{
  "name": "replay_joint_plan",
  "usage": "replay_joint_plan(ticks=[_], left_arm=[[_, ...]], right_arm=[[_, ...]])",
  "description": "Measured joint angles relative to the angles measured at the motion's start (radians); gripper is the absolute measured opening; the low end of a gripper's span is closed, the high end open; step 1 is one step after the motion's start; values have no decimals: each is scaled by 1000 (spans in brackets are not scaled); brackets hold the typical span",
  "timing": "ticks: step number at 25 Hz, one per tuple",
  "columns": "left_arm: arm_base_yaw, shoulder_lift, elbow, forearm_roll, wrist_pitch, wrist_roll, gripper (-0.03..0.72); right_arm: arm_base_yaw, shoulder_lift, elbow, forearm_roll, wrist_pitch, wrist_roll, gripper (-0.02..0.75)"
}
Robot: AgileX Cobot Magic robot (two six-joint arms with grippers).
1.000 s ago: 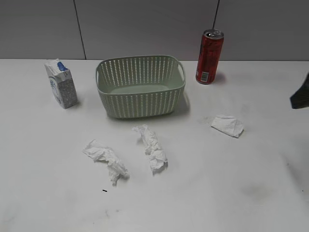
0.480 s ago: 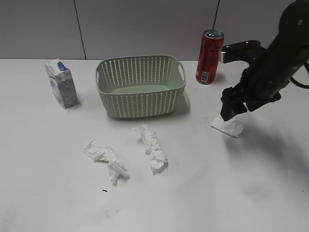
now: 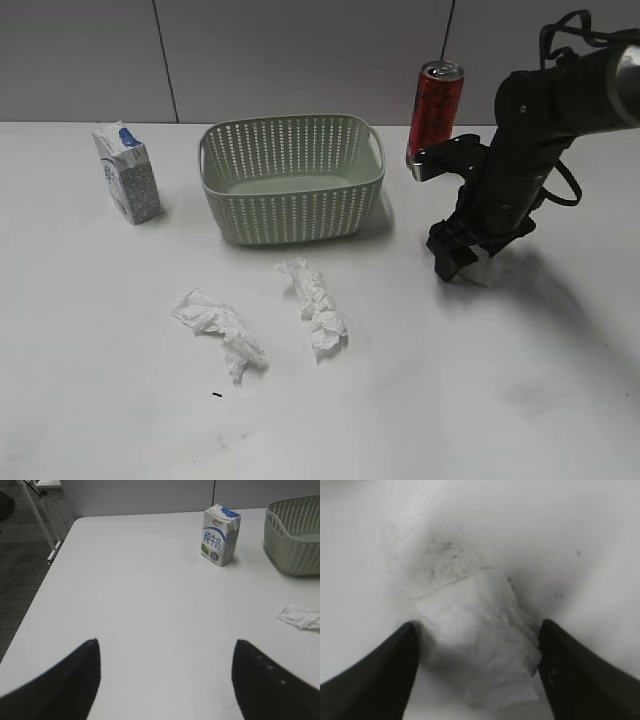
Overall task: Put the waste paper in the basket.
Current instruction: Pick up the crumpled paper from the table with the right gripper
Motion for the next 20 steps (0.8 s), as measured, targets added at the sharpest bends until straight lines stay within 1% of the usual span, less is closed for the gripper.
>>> replay_joint_plan(ticks=[2,4,8,9,11,14,17,20], left_arm=[[0,0,0,0,0,0,599],[0,0,0,0,0,0,595],[0,0,0,0,0,0,594],[0,0,0,0,0,0,594],[0,0,0,0,0,0,594],[0,0,0,0,0,0,593],[0,0,0,0,0,0,593],[0,0,0,0,0,0,593]], right_arm=[[5,1,-1,-19,1,0,513],[7,1,-2,-27,12,0,414],[7,0,-3,-30,52,2,97],[7,-2,-3,-30,64,2,45],[7,-15,-5,-17,91,3,3],[7,-64,-31,40,107,3,-6],[9,-126,-89,143,105,-9,-6],[29,-163,-175,250,96,-106,-6]])
